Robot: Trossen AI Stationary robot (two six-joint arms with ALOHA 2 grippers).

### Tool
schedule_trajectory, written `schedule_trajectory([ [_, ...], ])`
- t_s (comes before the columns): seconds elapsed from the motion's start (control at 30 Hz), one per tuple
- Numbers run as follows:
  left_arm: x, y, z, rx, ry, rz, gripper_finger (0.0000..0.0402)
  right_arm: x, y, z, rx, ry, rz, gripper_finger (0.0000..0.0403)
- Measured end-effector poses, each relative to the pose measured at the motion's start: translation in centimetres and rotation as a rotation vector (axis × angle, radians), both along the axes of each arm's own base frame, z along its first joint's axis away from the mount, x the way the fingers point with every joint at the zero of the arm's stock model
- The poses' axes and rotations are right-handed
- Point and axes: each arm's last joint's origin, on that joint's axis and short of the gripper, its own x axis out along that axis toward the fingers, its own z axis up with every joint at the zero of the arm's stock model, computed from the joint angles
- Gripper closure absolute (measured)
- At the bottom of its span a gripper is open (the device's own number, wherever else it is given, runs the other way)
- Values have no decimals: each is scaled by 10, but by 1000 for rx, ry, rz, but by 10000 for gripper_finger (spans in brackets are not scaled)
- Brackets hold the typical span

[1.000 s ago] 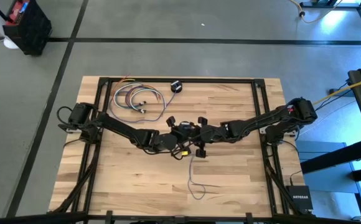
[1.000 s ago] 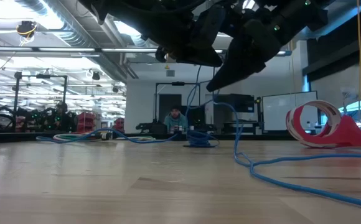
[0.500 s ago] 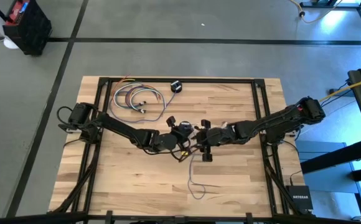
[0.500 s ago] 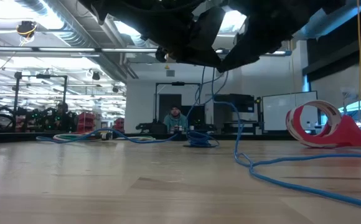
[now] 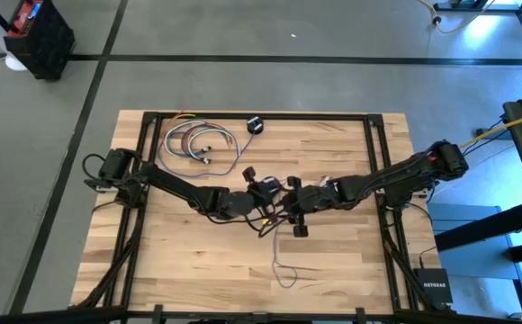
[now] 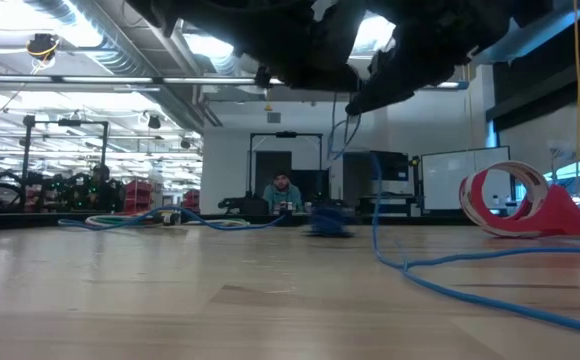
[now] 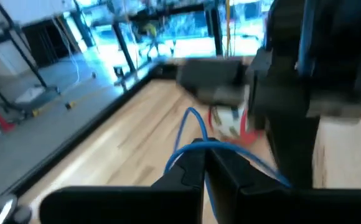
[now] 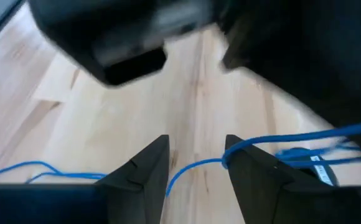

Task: Coil cords
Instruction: Coil the blue wire onto the spool

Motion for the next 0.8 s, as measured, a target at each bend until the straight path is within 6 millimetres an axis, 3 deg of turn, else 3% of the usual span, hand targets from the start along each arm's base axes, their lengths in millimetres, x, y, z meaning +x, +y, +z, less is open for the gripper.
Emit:
schedule_trajectory([
  [0.47, 1, -1, 6, 136, 27, -34, 396, -1, -2, 1, -59, -4, -38, 242],
  [0.8, 1, -1, 6, 159, 43, -39, 396, -6, -3, 38, -91, 116, -41, 242],
])
